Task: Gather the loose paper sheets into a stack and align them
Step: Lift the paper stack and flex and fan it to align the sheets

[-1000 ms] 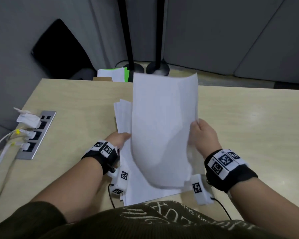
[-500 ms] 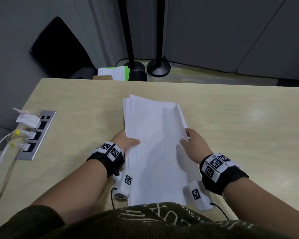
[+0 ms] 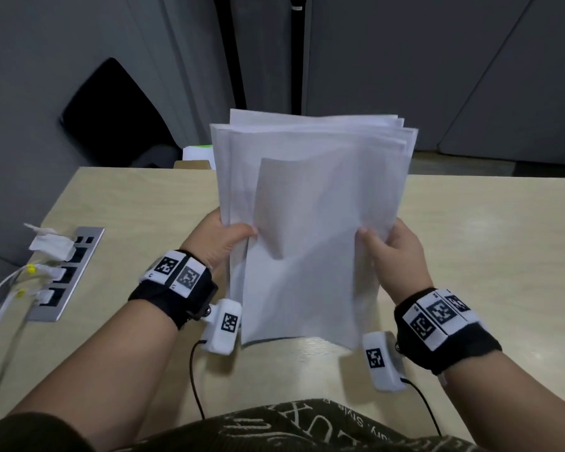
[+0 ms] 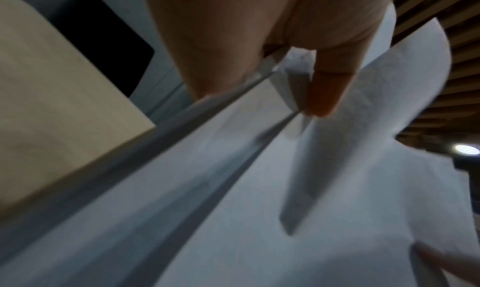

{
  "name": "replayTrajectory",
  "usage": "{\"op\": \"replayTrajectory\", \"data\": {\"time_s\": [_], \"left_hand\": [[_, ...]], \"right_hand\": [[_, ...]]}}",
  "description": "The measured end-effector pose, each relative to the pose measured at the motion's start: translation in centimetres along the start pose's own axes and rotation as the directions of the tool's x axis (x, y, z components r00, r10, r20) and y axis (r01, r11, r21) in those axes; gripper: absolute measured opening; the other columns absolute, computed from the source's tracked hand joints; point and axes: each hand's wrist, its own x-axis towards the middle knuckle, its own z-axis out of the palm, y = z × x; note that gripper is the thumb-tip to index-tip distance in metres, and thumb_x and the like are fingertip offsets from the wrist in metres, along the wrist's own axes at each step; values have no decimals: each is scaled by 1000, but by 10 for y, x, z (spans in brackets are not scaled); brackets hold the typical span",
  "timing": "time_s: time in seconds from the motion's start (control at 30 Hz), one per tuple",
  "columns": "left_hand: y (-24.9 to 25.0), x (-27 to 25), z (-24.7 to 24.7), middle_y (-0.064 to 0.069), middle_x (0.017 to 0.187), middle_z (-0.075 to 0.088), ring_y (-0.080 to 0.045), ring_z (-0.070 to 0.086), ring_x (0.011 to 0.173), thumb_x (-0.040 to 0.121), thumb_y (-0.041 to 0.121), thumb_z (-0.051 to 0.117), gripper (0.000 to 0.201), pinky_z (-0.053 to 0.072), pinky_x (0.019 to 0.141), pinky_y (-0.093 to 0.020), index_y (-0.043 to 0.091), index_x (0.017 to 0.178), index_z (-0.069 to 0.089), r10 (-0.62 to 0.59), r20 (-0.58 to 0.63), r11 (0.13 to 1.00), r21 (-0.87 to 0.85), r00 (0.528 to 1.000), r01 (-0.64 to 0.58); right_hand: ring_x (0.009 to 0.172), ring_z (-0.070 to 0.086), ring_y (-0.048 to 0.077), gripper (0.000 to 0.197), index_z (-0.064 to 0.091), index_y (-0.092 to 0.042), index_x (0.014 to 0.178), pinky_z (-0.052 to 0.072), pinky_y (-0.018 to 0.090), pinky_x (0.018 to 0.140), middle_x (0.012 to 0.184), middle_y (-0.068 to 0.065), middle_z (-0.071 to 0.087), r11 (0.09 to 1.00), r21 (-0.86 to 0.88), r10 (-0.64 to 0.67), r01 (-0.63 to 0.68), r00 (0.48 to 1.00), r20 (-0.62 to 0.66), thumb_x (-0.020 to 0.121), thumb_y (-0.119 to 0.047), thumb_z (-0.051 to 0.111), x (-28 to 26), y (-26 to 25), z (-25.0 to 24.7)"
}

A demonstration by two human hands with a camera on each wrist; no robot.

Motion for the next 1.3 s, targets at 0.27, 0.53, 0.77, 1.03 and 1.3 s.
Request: {"op": "replayTrajectory", "data": {"time_s": [0.27, 0.53, 0.77, 1.03, 1.3], "left_hand": [[44, -13, 11, -7, 90, 72, -32, 69, 94, 49, 22, 75, 31, 55, 88, -48, 25, 80, 73, 291, -204, 954, -16, 935, -300], [43, -23, 39, 3, 80, 68, -9, 64, 75, 82, 20, 68, 8, 48, 72, -27, 16, 89, 68, 326, -162, 933, 213, 931, -289], [46, -24, 10, 1, 98, 71, -16, 69, 93, 56, 23, 79, 50, 57, 82, -35, 23, 104, 64, 357, -53, 934, 49, 932, -355], [51, -26, 29, 6, 86, 71, -11, 70, 81, 72, 29, 75, 22, 56, 72, -31, 23, 91, 66, 387, -275, 922, 106, 880, -372], [83, -39, 36, 14, 81, 65, -5, 61, 75, 74, 45, 64, 21, 47, 68, -22, 28, 87, 60, 541, -233, 840, 89, 809, -536]], "right_hand": [[87, 58, -9, 24, 55, -33, 112, 47, 11, 74, 94, -33, 61, 916, -6, -398, 400, 911, -110, 89, -23, 56, -19, -46, -3], [90, 56, -6, 36, 52, -20, 128, 38, 1, 76, 102, -27, 55, 920, -79, -387, 385, 922, -15, 95, -7, 48, -23, -40, 9], [96, 61, 0, 50, 45, -33, 122, 53, 29, 81, 104, -18, 61, 954, 107, -271, 281, 958, -98, 79, -27, 68, -21, -36, -12], [95, 60, -7, 29, 56, -27, 118, 49, 19, 84, 103, -22, 62, 902, 31, -423, 430, 896, -133, 91, -17, 56, -26, -56, 4], [121, 53, 16, 63, 36, -22, 139, 46, 43, 101, 132, -4, 51, 875, 33, -469, 483, 863, -186, 85, -15, 68, -25, -68, -6]]}}
